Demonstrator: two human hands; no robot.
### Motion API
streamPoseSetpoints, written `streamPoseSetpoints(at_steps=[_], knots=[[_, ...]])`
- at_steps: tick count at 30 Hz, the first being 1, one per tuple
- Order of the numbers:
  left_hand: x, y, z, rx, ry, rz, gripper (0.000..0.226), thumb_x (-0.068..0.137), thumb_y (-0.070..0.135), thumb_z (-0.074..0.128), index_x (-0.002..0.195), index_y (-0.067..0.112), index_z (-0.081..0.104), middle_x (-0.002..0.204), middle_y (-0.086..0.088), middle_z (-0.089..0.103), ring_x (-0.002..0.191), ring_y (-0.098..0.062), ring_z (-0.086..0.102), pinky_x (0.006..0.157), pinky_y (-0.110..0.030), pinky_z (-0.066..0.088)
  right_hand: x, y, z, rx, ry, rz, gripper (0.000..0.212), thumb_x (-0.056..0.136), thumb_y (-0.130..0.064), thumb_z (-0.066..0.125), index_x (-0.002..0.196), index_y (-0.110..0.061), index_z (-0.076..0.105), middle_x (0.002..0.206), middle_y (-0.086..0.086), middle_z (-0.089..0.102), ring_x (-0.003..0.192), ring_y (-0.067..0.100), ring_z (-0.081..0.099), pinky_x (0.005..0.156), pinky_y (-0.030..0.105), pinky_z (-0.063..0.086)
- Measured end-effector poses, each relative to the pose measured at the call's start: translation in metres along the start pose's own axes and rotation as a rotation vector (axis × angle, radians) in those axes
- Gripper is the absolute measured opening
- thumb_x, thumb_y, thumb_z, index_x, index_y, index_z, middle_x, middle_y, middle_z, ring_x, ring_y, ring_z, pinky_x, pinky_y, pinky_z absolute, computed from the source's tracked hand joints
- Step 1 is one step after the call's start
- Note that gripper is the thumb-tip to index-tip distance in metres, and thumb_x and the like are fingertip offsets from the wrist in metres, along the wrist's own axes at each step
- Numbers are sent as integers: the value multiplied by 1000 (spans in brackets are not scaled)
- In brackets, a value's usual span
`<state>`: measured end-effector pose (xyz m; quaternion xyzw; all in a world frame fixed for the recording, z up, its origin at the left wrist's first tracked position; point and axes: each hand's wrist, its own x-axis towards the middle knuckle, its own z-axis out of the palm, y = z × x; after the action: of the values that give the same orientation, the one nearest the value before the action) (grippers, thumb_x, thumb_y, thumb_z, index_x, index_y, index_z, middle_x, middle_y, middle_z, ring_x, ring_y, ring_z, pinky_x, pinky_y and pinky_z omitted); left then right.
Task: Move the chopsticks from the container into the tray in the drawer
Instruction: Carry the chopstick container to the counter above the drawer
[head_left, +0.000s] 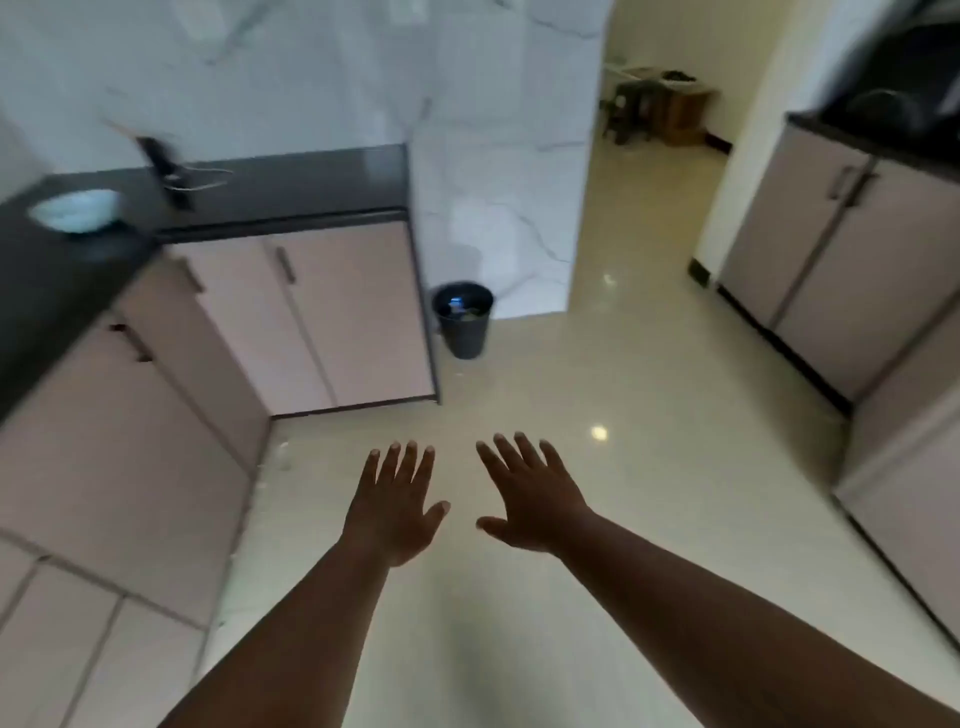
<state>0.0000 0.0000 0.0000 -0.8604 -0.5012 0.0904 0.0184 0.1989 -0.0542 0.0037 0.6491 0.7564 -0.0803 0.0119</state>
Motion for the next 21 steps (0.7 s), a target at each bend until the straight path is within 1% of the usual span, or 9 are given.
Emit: streamPoseSetpoints(at_steps=[2,6,10,13,17,21], knots=[[27,68,-5,-26,-34,118,73,97,59,14,152,19,-14,161,-8,-11,148,-27,-13,116,-45,-14,-43,57,5,30,8,139,98,85,-66,49,153,-22,-7,163,9,2,149,32,-2,117,51,1],[70,220,-16,-6,-35,378,73,97,58,15,151,19,-15,161,-8,-12,147,-27,-15,117,-46,-14,-141,170,23,0,-9,349,98,86,-67,46,152,-22,-11,163,9,1,149,32,-3,117,51,0],[95,354,-36,46,-38,618,75,97,59,17,152,19,-13,162,-8,-9,148,-26,-12,117,-45,-13,-230,256,28,30,-40,605,98,86,-68,43,152,-21,-12,163,8,-1,149,31,-5,118,52,1],[100,437,-52,84,-31,755,74,97,59,18,153,19,-10,163,-7,-6,148,-26,-9,117,-44,-12,-290,300,29,62,-21,780,99,86,-69,43,152,-21,-12,163,7,-1,149,30,-4,118,52,0],[99,527,-71,87,-10,911,74,96,60,19,153,20,-8,163,-6,-4,149,-25,-7,117,-44,-11,-358,341,26,111,42,984,100,84,-69,45,152,-21,-11,163,7,2,149,29,-3,117,52,-2],[102,603,-89,48,-34,1001,75,96,61,19,153,22,-9,163,-4,-6,149,-24,-9,118,-43,-11,-407,376,19,133,85,1134,100,84,-68,46,153,-21,-9,164,7,1,149,30,-3,116,52,-5]])
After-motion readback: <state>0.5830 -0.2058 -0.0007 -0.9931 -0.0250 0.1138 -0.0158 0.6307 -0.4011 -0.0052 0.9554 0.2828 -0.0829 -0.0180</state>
